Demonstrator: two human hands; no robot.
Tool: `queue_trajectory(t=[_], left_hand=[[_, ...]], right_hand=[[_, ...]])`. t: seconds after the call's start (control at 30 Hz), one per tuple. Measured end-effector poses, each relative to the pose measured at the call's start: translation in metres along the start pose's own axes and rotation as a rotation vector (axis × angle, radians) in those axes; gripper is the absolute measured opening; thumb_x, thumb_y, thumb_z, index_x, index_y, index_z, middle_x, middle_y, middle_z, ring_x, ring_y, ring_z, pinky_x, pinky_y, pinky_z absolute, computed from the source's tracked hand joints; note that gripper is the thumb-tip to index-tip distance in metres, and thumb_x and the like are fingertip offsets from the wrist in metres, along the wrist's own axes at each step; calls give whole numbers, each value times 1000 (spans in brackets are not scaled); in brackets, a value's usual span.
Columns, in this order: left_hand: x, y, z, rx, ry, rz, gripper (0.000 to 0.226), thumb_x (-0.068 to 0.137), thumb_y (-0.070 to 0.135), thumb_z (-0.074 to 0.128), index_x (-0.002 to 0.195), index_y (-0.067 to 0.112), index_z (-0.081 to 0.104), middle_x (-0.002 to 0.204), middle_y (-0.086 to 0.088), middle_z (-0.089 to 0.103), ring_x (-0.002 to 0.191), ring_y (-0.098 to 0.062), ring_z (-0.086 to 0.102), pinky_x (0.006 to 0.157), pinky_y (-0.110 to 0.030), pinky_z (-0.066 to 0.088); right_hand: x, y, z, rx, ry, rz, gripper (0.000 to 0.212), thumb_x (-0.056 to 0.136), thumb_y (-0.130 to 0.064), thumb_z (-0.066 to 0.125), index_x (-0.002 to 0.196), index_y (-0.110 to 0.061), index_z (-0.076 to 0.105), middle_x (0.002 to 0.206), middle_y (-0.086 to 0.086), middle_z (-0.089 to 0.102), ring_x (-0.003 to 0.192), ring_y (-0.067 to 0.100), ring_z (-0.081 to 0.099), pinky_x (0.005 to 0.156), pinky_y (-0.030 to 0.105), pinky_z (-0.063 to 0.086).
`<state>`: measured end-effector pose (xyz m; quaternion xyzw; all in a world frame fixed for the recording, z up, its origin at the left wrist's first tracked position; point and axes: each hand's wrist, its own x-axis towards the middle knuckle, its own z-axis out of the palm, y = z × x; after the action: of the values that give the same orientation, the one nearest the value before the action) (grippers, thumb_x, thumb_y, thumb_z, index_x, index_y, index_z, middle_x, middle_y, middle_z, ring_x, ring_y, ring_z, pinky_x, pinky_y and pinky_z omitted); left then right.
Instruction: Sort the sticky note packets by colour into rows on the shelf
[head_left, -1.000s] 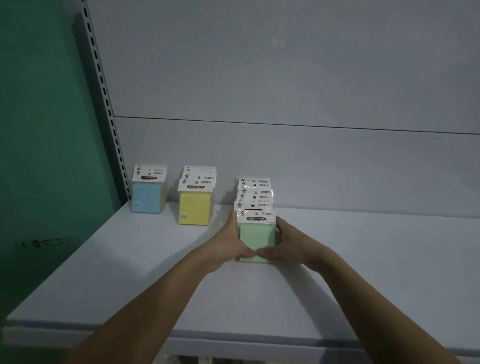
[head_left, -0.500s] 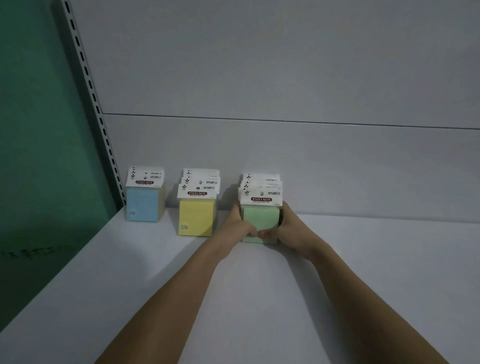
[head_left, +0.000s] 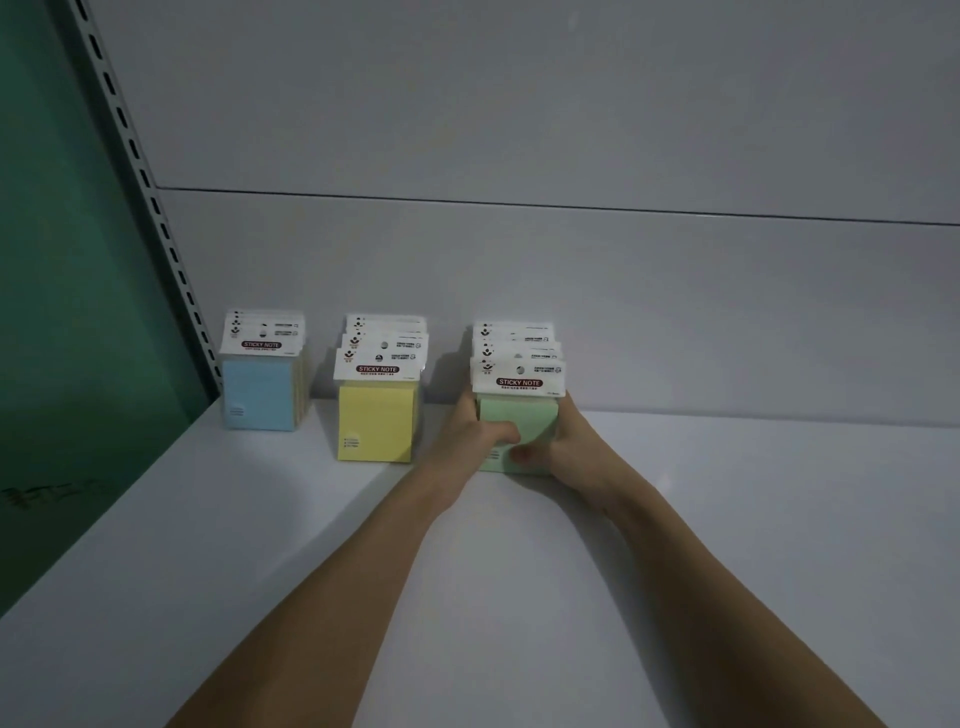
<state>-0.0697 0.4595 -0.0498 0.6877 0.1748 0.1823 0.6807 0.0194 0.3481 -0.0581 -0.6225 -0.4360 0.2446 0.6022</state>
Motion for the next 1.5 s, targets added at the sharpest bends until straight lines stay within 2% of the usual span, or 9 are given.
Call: queue_trajectory(t=[0.3, 0.4, 0.5, 0.63, 0.77, 1.0, 1.17, 1.27, 1.5], left_hand=[[3, -1, 2, -20, 9, 5, 57, 74, 0, 67, 127, 18, 55, 107, 0, 72, 101, -20, 66, 75, -27, 50], [-1, 3, 6, -141, 32, 13, 53, 79, 41, 70, 127, 22, 58, 114, 0, 72, 105, -20, 68, 85, -35, 54], [-5, 12, 10, -208, 104, -21, 53, 85, 66, 39, 110, 30, 69, 108, 1, 74, 97, -16, 71, 89, -35, 54], [-8, 15, 17, -178, 149, -9, 53, 98, 57, 20, 92, 35, 67, 80, 16, 73, 66, 3, 69, 61, -13, 53], [-6, 16, 21, -203, 159, -34, 64, 95, 64, 18, 118, 28, 66, 113, 1, 72, 100, -14, 68, 92, -33, 52], [-3, 14, 22, -246, 138, -53, 67, 94, 66, 18, 121, 26, 65, 113, 1, 71, 101, -14, 67, 85, -29, 52], [-2, 10, 23, -223, 155, -53, 69, 92, 69, 17, 125, 29, 63, 118, 2, 70, 109, -16, 65, 101, -39, 47], [3, 10, 21, -219, 163, -60, 69, 94, 66, 16, 125, 25, 63, 118, -1, 70, 109, -18, 65, 101, -38, 47], [-4, 23, 14, -135, 168, -60, 65, 97, 61, 15, 108, 24, 68, 90, 5, 73, 75, -7, 70, 62, -19, 52]], right_hand=[[-1, -4, -5, 46, -54, 59, 74, 72, 25, 49, 131, -18, 49, 120, 6, 68, 107, 20, 67, 80, 29, 56], [-2, -2, -4, 197, 16, 93, 68, 73, 7, 48, 135, -22, 47, 126, 6, 65, 116, 28, 62, 94, 45, 53], [0, 1, 3, 336, 100, 104, 40, 92, -27, 48, 132, -26, 53, 129, 2, 64, 119, 24, 61, 102, 48, 45], [5, 3, 14, 309, 269, 188, 57, 86, -70, 41, 128, -34, 58, 124, -7, 67, 117, 16, 62, 107, 45, 40], [10, -4, 22, 255, 371, 218, 59, 86, -73, 33, 123, -36, 60, 119, -11, 68, 112, 10, 64, 106, 38, 42], [8, -2, 24, 230, 389, 200, 55, 89, -70, 33, 126, -37, 57, 119, -12, 68, 112, 8, 63, 103, 35, 43], [7, -4, 26, 233, 404, 191, 53, 93, -65, 31, 129, -34, 54, 122, -12, 65, 112, 4, 60, 89, 26, 43], [9, -3, 24, 231, 405, 206, 65, 80, -76, 36, 130, -37, 51, 129, -12, 61, 117, 7, 58, 101, 34, 43], [6, -10, 11, 135, 319, 246, 81, 71, -89, 36, 130, -35, 51, 133, -10, 58, 120, 10, 56, 106, 38, 39]])
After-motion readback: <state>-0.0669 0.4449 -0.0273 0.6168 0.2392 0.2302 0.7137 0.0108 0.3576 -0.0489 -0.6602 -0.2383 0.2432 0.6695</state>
